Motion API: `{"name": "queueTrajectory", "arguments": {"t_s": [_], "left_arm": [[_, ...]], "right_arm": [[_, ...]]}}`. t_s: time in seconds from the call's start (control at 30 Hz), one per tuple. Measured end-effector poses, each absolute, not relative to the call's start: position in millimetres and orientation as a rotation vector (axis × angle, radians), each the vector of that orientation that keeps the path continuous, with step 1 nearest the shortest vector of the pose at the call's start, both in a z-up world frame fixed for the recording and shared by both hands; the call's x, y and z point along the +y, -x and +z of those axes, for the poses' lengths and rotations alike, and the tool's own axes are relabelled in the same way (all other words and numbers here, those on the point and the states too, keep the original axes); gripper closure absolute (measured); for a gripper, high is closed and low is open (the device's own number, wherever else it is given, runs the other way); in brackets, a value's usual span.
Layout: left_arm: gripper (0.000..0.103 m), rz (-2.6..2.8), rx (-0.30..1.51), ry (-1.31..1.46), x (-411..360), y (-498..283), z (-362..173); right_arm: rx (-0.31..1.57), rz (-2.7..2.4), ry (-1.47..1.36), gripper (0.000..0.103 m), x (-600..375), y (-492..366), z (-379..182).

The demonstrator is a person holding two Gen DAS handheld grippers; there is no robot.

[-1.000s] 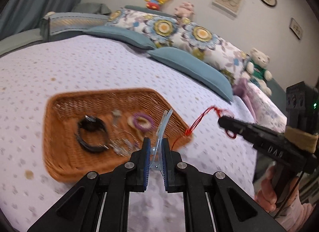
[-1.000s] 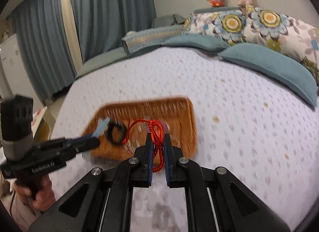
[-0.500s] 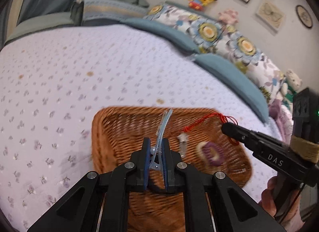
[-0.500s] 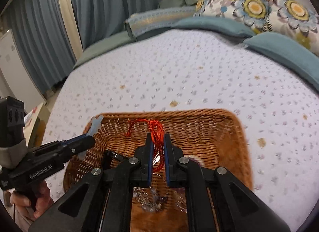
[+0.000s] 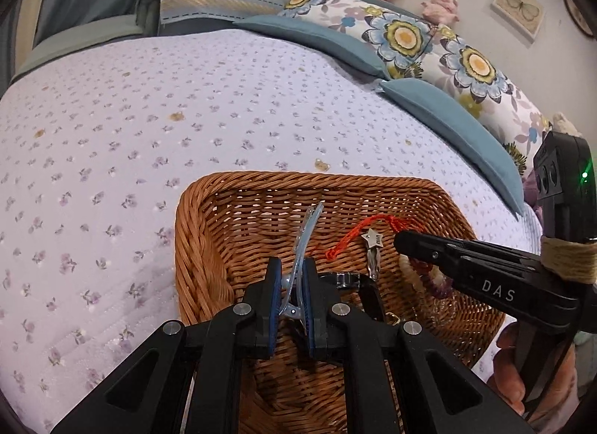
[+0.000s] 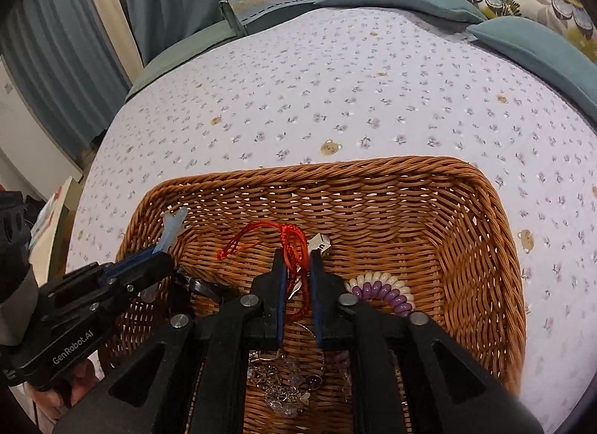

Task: Organize jewelry

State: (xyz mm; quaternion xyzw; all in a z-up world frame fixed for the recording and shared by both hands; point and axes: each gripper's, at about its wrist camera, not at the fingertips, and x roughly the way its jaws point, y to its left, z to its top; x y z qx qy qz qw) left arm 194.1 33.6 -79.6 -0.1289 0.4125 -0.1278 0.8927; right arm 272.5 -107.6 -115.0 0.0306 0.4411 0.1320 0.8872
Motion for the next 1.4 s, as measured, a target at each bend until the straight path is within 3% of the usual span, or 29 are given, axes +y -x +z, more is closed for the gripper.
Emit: {"name": "queueTrajectory", "arguments": {"t_s": [0.03, 0.07, 0.1, 0.17, 0.2, 0.67, 0.8, 0.83, 0.9, 1.1, 1.17, 1.4], "left_arm": [[0.091, -0.271, 0.859, 0.283, 35, -195, -80], [0.088, -0.28, 0.861, 0.297, 36, -195, -80], [0.084, -0.285, 0.862, 0.301, 36, -195, -80], [0.059, -0.279, 0.846, 0.293, 37, -192, -76], [0.056, -0.273, 0.827, 0.29, 37, -189, -72], [0.056, -0.291, 0.552, 0.28, 21, -105, 29], [0.053, -0.231, 0.507, 0.25, 12, -72, 57], [0.047, -0.2, 0.496, 0.241, 9, -60, 63], [0.039, -0.155, 0.487, 0.22, 6, -43, 68], [0.037, -0.073, 0.438, 0.127, -10, -1, 70], [0.029, -0.076, 0.418, 0.117, -14, 6, 66], [0.028, -0.062, 0.417, 0.066, -30, 7, 50]], "right_arm": [[0.915, 0.28, -0.079, 0.067, -110, -272, -113], [0.909, 0.281, -0.09, 0.052, -112, -270, -112], [0.892, 0.281, -0.098, 0.045, -114, -267, -109], [0.871, 0.284, -0.099, 0.045, -118, -261, -103], [0.864, 0.287, -0.101, 0.045, -120, -257, -100], [0.629, 0.242, -0.045, 0.04, -134, -135, -26], [0.537, 0.198, 0.032, 0.029, -131, -97, 1], [0.52, 0.188, 0.05, 0.028, -130, -89, 5], [0.482, 0.162, 0.079, 0.027, -128, -71, 12], [0.388, 0.086, 0.124, 0.026, -127, -41, 6], [0.38, 0.065, 0.14, 0.026, -127, -40, 1], [0.411, 0.056, 0.096, 0.026, -141, -50, -13]]}}
